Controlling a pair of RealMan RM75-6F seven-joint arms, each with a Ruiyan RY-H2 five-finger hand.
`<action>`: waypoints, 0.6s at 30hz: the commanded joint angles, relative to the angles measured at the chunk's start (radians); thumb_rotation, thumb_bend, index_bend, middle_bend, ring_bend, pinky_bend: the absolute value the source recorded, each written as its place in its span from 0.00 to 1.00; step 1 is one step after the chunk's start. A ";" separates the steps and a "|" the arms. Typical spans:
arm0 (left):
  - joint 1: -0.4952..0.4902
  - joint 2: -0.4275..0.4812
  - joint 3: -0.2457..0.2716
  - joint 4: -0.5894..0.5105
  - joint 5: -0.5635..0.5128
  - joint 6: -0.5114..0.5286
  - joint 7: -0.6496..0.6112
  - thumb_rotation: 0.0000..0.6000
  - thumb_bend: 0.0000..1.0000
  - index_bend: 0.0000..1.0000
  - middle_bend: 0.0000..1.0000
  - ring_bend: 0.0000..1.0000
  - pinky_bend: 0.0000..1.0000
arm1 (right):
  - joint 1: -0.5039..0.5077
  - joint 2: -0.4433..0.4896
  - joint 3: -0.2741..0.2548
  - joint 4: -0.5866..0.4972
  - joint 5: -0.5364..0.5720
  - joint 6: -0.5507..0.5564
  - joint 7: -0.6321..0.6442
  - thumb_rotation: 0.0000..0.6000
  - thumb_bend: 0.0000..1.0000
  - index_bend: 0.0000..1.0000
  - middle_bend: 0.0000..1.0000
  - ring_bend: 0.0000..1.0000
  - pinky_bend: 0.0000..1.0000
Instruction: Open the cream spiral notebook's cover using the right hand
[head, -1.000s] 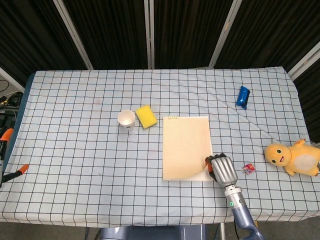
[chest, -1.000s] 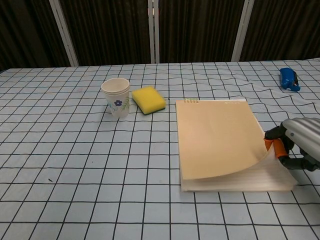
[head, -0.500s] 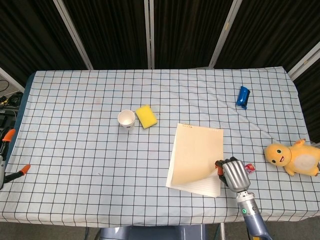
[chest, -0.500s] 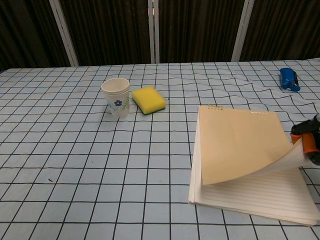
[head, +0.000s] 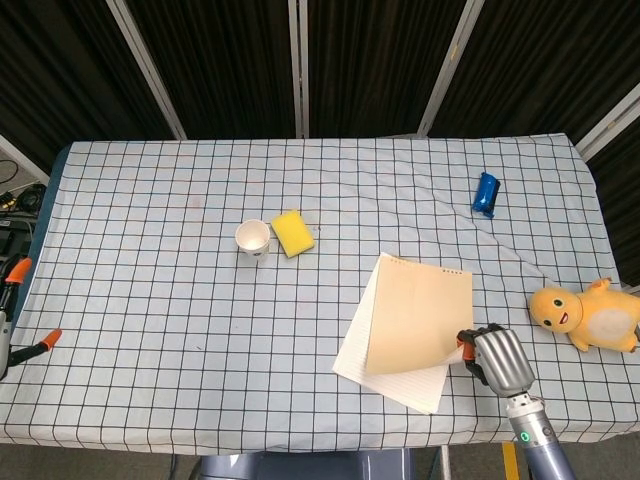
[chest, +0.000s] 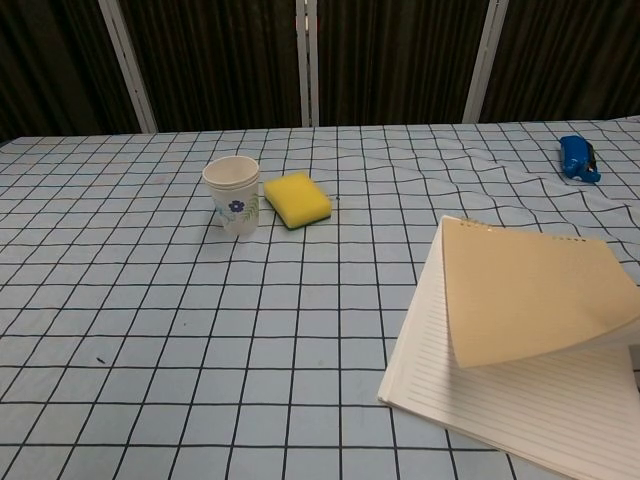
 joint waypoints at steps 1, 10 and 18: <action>0.000 0.000 0.002 -0.003 0.006 0.003 0.004 1.00 0.14 0.00 0.00 0.00 0.00 | -0.022 0.016 -0.022 -0.017 -0.015 0.021 0.013 1.00 0.72 0.75 0.78 0.72 0.58; 0.003 -0.002 -0.001 -0.007 0.008 0.013 0.003 1.00 0.14 0.00 0.00 0.00 0.00 | -0.030 -0.026 0.089 -0.082 0.105 0.040 0.034 1.00 0.72 0.76 0.78 0.72 0.58; 0.000 -0.007 -0.001 -0.002 0.009 0.009 0.007 1.00 0.14 0.00 0.00 0.00 0.00 | 0.048 -0.026 0.290 -0.172 0.317 -0.025 -0.105 1.00 0.72 0.76 0.78 0.72 0.58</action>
